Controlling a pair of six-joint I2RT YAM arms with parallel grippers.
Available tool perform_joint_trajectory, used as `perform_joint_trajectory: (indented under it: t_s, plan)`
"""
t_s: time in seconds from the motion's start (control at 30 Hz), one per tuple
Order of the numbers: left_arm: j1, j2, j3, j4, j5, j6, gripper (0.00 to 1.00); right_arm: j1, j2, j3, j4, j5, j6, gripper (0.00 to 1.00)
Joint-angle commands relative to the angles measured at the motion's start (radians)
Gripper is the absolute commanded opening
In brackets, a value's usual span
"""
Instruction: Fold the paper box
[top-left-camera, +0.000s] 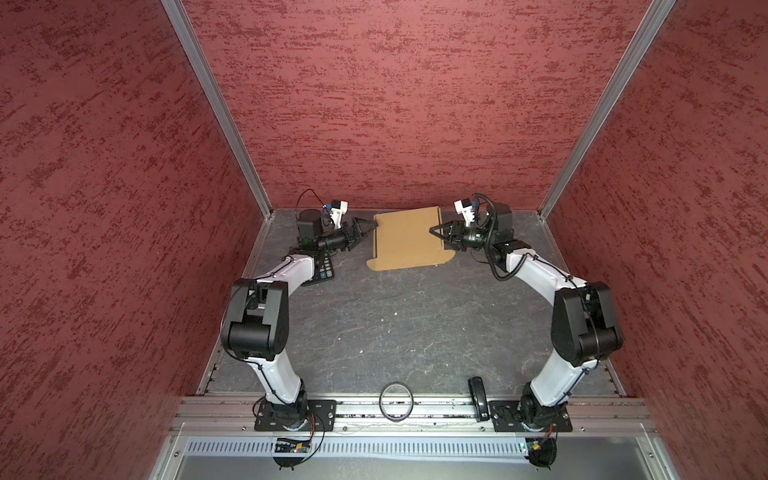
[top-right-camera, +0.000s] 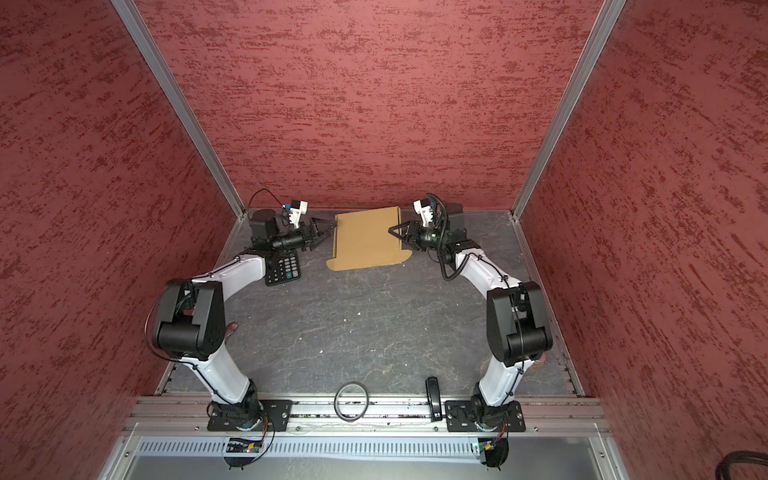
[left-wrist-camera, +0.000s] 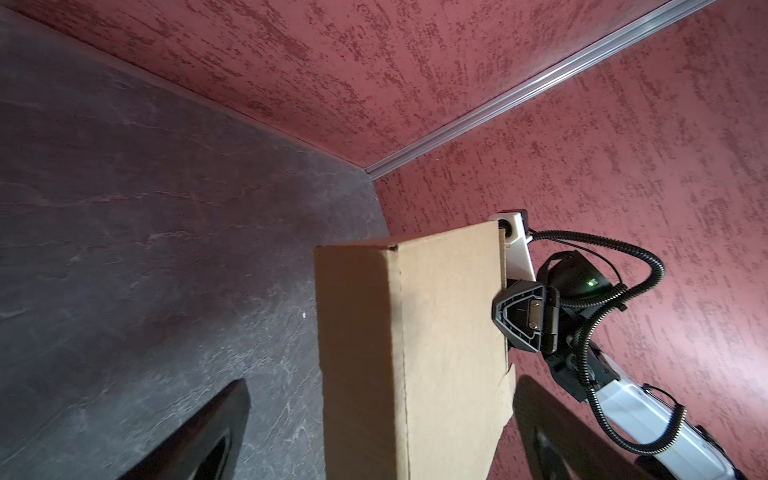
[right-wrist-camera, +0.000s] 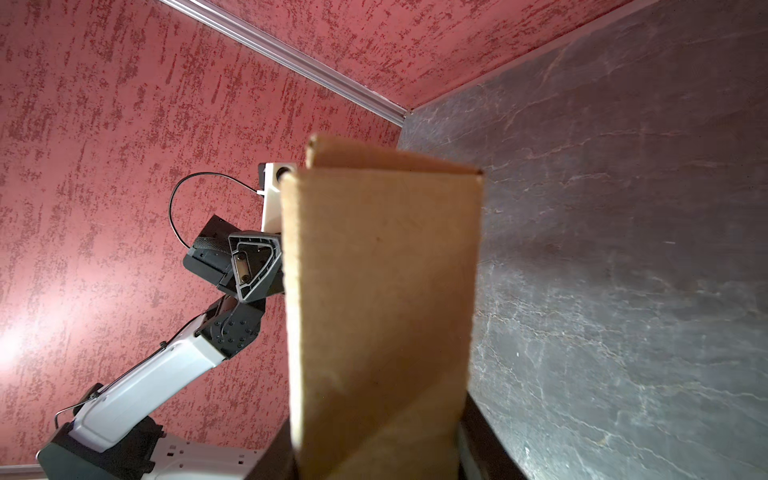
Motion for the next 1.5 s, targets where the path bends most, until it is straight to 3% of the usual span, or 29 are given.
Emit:
perform_joint_trajectory:
  t_s: [0.0,0.63,0.9,1.27,1.47]
  plan:
    - [-0.010,0.019,-0.022,0.182,0.060,-0.090,0.99,-0.007,-0.050,-0.008,0.075,-0.043,0.024,0.35]
    - [-0.136,0.069,-0.005,0.576,0.136,-0.327,1.00,-0.010,-0.079,-0.065,0.274,-0.089,0.146,0.35]
    - [-0.149,0.099,0.023,0.632,0.186,-0.385,0.89,-0.009,-0.077,-0.052,0.226,-0.104,0.117,0.35]
    - [-0.179,0.120,0.055,0.600,0.222,-0.377,0.82,-0.010,-0.051,-0.033,0.237,-0.110,0.131,0.36]
    - [-0.188,0.137,0.076,0.587,0.229,-0.381,0.64,-0.010,-0.042,-0.037,0.259,-0.113,0.151,0.36]
